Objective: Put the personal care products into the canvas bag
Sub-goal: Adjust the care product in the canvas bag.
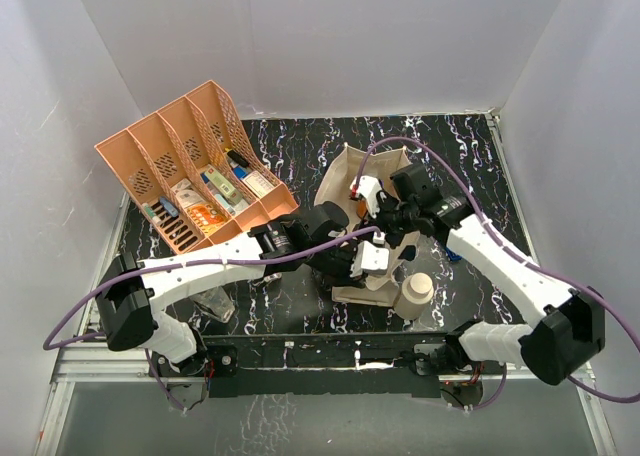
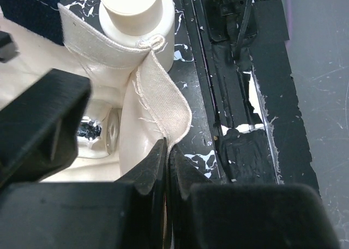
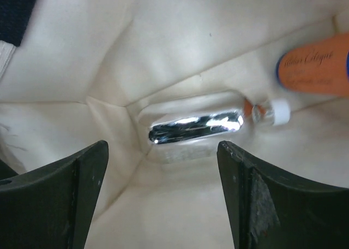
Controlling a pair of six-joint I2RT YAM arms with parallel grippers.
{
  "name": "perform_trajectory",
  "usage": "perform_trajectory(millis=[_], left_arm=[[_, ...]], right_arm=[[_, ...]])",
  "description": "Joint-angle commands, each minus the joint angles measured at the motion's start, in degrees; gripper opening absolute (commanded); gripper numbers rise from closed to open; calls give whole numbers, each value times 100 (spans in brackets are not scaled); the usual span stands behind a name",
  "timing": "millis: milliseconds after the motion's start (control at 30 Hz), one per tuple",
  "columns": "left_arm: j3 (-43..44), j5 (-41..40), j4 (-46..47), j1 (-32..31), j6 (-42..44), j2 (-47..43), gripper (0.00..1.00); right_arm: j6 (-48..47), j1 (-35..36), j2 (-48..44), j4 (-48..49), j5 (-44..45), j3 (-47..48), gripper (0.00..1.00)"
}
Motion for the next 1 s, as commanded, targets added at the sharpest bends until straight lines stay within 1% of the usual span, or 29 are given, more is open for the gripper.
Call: perform_trajectory(millis=[0, 100, 200, 400, 500, 567, 767, 833, 967], left_arm=[[-60, -424, 94, -7, -193, -40, 0], [-100, -513, 163, -8, -300, -70, 0], [-102, -540, 198, -7, -376, -59, 0], [-34, -651, 252, -8, -429, 4, 0], [-23, -649, 287, -7, -461, 54, 0], [-22, -645, 321, -8, -500, 75, 0], [-21, -627, 353, -8, -588, 87, 0], [-45, -635, 375, -8, -603, 77, 0], [-79, -627, 425, -11, -665, 69, 0]], right_arm=[[2033, 162, -371, 642, 1240, -325, 84], [2367, 161, -421, 755, 1877, -506, 85], [2810, 162, -297, 820, 2187, -573, 86], [3786, 178, -100, 836, 2585, -623, 86], [4256, 179, 122, 893, 2408, -567, 84], [4461, 175, 241, 928, 2587, -566, 84], [5187, 179, 415, 1198, 3056, -972, 83], [5383, 187, 473, 1336, 3251, -1129, 83], [5456, 201, 621, 1673, 3476, -1373, 82]])
